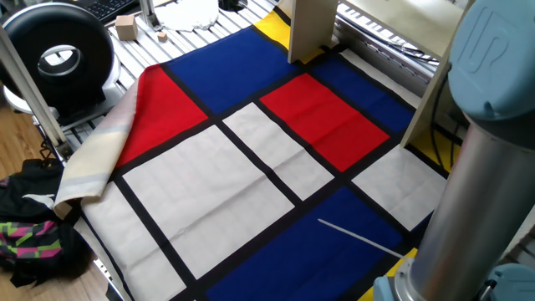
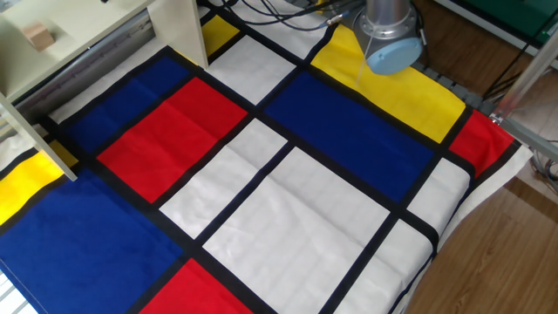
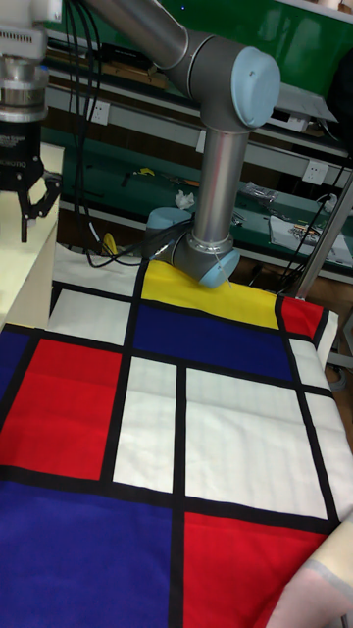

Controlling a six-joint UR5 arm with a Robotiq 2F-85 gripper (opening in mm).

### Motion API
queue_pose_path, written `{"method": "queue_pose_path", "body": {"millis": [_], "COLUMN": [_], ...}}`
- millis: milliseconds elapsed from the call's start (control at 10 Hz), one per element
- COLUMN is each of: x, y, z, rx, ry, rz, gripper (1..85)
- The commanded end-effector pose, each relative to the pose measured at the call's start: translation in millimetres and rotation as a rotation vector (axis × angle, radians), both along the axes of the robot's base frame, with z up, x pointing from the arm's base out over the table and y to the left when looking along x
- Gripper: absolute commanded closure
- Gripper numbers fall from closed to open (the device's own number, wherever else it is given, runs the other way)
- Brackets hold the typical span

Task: Take the object down from the shelf

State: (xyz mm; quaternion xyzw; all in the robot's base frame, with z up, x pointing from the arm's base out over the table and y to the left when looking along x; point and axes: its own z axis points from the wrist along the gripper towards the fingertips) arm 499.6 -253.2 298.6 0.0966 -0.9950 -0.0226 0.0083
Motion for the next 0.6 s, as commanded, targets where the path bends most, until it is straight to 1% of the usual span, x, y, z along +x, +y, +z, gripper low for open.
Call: {"method": "queue_pose_path", "body": {"millis": [0,100,200,400,500], "x": [-14.3,-4.3,4.1,7.2,5.6], "y": [-5.3,-0.7,4.1,-4.3,-6.3], "z": [12.1,11.1,12.0,11.4,11.2], "rx": [0.02,0.045,0.066,0.034,0.026], "ry": [-0.018,-0.046,-0.076,-0.091,-0.085], "rz": [-0.02,-0.089,-0.116,-0.097,-0.094], "gripper": [52.0,70.7,84.7,84.7,84.7]}}
